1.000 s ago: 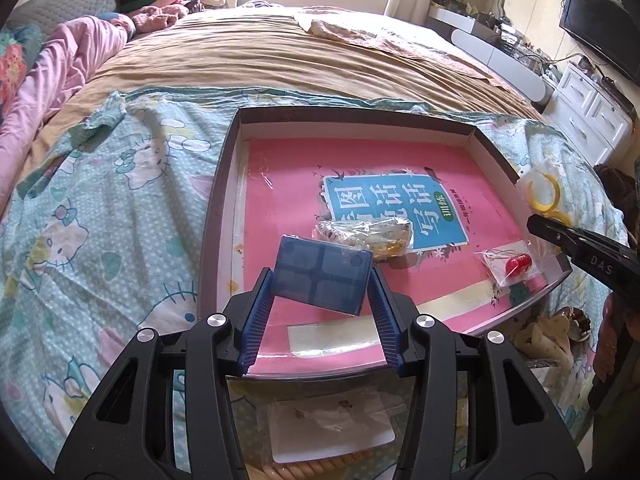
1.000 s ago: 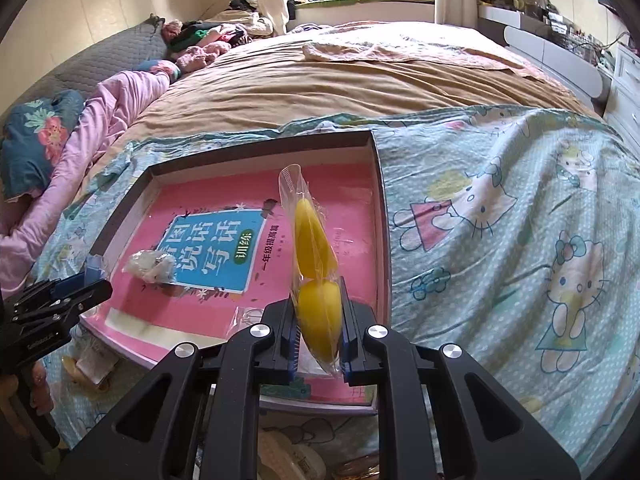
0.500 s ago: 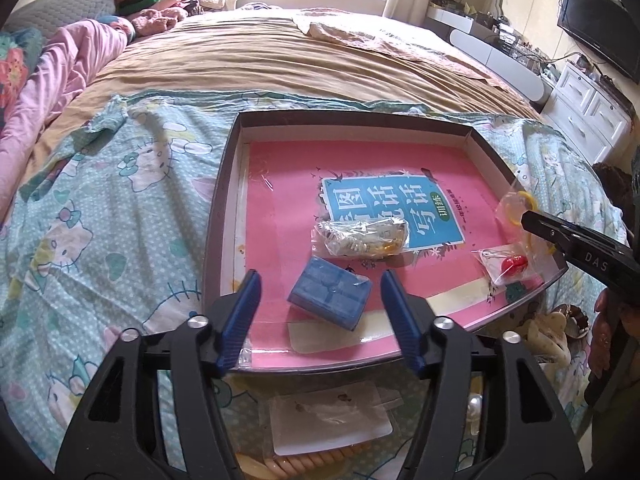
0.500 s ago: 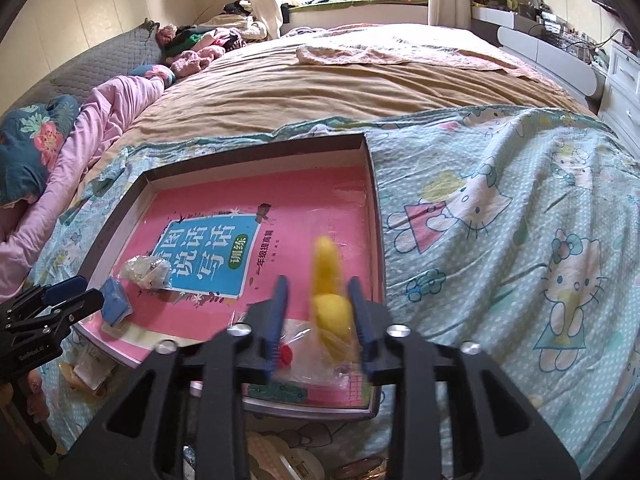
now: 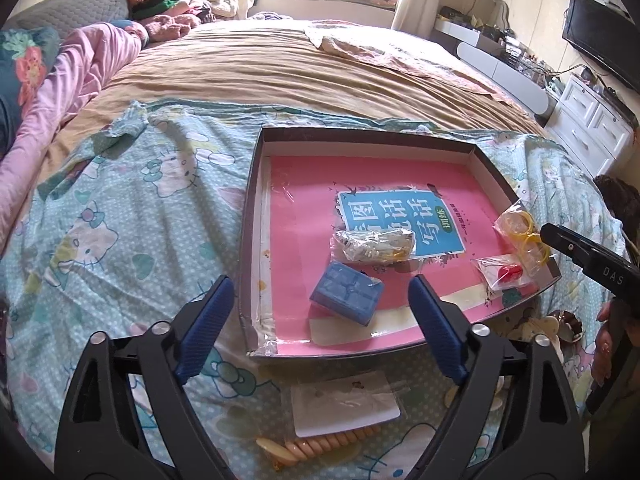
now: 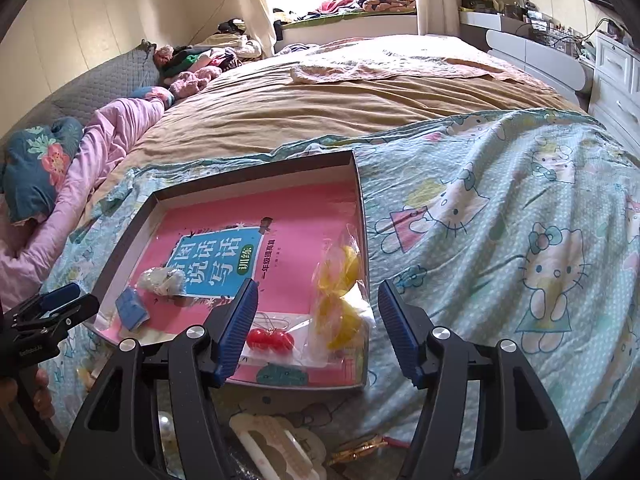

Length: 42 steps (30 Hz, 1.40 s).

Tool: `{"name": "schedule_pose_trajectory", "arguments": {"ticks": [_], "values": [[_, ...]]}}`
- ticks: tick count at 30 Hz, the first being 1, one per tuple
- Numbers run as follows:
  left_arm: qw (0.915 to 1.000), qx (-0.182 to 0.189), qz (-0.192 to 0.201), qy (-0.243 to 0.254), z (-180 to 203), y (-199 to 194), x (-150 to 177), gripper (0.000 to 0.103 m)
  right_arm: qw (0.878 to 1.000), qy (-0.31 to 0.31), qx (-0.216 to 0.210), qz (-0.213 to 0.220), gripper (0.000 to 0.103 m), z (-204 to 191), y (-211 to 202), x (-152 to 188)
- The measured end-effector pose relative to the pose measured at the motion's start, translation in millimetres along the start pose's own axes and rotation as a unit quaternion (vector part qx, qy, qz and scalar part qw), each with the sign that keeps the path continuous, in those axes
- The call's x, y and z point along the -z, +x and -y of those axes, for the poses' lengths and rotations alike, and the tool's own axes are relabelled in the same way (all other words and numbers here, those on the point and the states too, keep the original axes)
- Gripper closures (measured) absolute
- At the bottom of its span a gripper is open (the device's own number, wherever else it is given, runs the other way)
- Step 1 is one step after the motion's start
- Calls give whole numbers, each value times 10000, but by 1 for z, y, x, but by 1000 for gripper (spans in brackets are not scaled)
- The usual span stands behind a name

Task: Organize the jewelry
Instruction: 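Withdraw both open grippers from the box toward the pearl earrings and claw clip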

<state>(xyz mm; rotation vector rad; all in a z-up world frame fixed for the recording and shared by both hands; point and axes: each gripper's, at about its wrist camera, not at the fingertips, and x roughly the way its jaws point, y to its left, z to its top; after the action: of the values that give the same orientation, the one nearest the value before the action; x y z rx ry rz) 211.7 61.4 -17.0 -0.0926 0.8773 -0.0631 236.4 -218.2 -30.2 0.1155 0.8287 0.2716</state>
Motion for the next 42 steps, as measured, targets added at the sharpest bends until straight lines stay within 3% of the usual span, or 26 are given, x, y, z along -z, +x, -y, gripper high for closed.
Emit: {"name": "schedule_pose_trajectory", "arguments": {"ticks": [4,6,9,21,42], "values": [[10000,9,89,-22,-1,-10,0,16,10000,23,-51,52,40,-1,-8,0],[9999,4,137,-26,-2,-14,-1,16,9999,32,-42,133,28,-2,-14,-1],[9998,-11,198,-60,-3,-21,-1,10,9998,33,-64,208,28,-4,-21,-2],[9987,12,490,-159,-11,-55,0,10,9991,-61,-136,401,28,-13,-47,-5],[9982,30,569,-181,-18,-94,16,10,9977,-409,-279,463,28,-34,-87,11]]}}
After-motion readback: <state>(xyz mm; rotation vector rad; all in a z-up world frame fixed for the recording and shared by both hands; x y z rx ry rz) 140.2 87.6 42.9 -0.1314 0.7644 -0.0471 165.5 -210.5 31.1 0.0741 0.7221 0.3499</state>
